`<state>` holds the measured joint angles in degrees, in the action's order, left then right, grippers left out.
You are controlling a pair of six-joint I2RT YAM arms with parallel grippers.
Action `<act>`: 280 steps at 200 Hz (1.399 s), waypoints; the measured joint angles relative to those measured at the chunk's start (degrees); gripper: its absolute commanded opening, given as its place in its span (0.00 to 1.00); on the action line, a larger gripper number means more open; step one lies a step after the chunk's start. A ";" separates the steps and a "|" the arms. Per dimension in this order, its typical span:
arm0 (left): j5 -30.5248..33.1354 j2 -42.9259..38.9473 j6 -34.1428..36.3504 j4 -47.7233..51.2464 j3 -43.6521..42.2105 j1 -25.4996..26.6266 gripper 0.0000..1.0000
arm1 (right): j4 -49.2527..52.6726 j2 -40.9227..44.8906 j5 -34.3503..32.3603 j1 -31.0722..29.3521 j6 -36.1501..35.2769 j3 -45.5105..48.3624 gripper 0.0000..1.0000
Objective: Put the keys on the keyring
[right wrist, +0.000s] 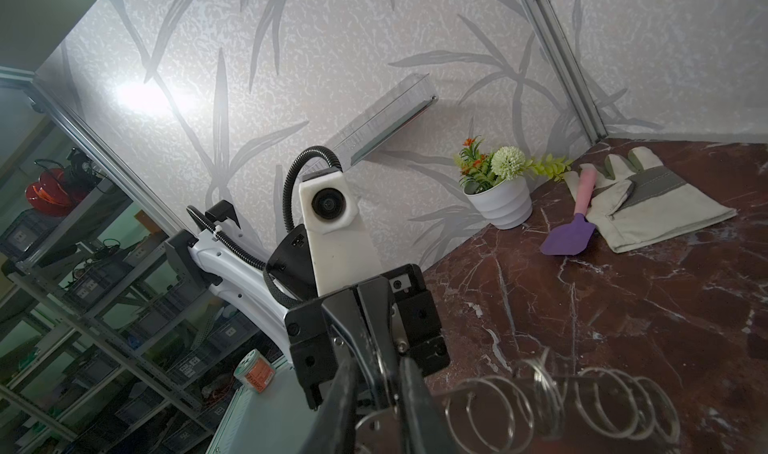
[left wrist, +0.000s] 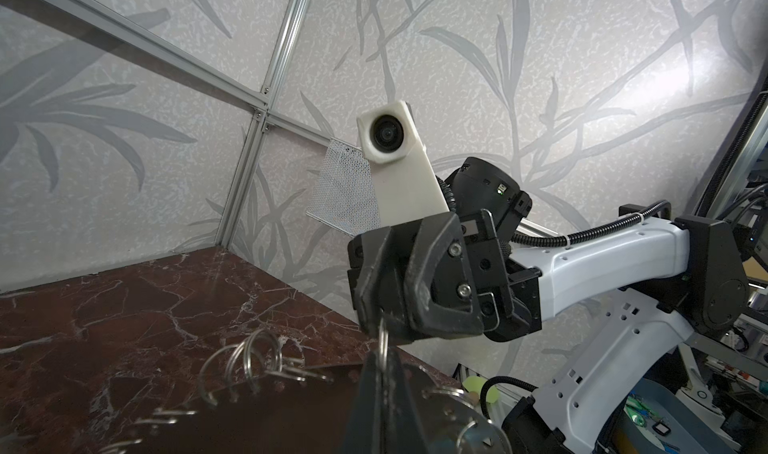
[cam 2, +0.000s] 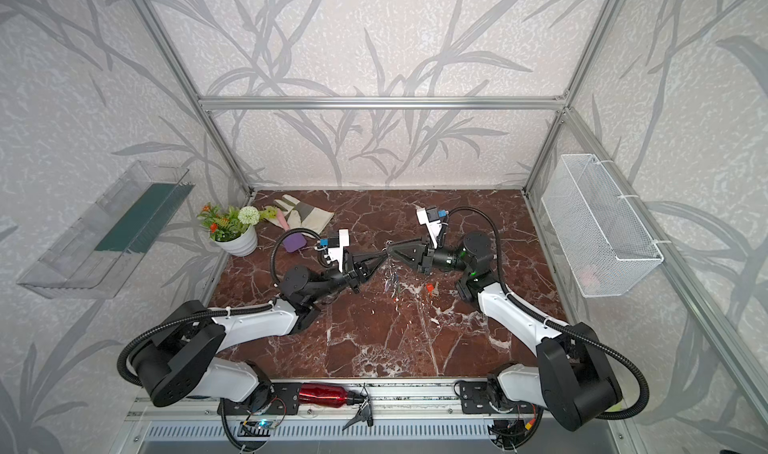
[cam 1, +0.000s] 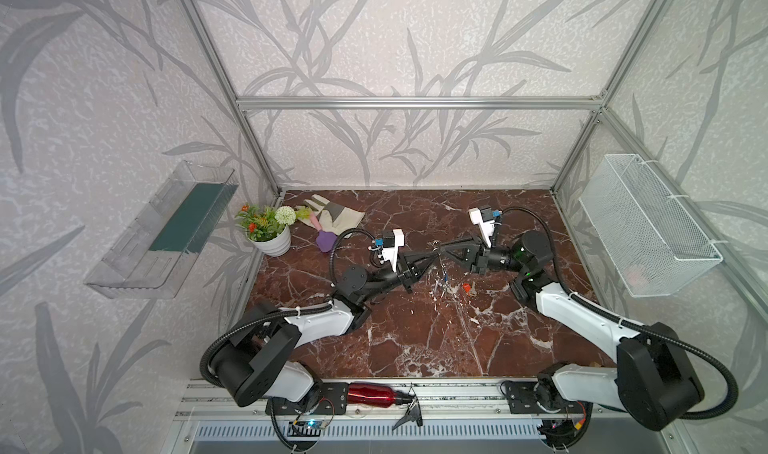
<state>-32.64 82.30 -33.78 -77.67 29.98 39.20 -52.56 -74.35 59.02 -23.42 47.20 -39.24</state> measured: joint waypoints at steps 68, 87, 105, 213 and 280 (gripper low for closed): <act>0.20 0.00 -0.37 -0.02 0.00 0.00 0.00 | -0.31 -0.33 -0.02 -0.28 0.57 0.15 0.17; 0.98 0.00 -0.31 0.00 0.00 0.00 0.00 | -0.31 -0.42 0.00 -0.33 0.57 0.35 0.17; 1.53 -0.04 -0.26 0.00 0.00 0.00 0.00 | -0.31 -0.74 0.00 -0.42 0.55 0.42 0.17; 2.38 -0.04 -0.55 0.00 -0.02 -0.11 0.00 | -3.80 -3.26 -0.26 -0.50 1.18 0.46 0.00; 0.81 -4.59 -3.65 4.07 -3.08 -3.50 0.24 | 7.02 -0.96 -0.61 -1.29 -6.47 -0.35 0.00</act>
<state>-31.83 77.71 -37.43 -73.60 26.89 35.70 -45.54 -75.31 58.41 -24.71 40.73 -39.59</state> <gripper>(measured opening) 0.177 0.048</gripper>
